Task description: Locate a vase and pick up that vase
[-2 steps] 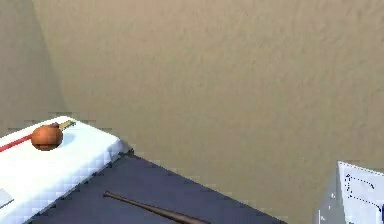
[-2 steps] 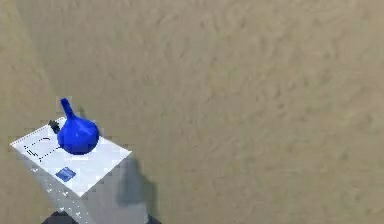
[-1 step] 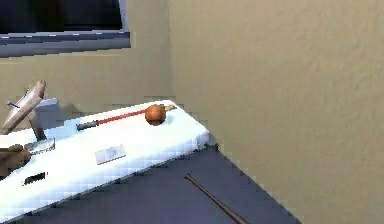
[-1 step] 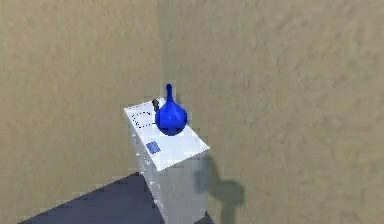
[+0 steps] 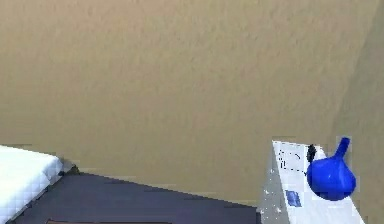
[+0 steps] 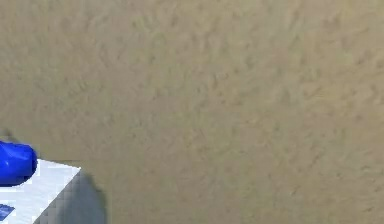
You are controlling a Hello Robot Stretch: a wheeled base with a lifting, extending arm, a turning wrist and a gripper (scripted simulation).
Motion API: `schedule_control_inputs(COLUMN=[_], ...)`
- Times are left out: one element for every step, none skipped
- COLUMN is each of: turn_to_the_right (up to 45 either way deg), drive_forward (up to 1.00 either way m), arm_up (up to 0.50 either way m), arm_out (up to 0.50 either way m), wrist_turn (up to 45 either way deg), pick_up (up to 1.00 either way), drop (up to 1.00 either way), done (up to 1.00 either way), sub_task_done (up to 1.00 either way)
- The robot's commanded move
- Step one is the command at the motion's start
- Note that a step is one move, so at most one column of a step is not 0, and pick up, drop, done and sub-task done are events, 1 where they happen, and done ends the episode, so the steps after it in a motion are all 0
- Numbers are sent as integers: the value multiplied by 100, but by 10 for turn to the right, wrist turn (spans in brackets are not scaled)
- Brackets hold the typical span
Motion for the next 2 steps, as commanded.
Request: schedule_control_inputs(turn_to_the_right=[60,30], drive_forward=[0,0], arm_up=[0,0], arm_out=[0,0], wrist_turn=[0,0], pick_up=[0,0], drop=[0,0], done=[0,0], sub_task_done=[0,0])
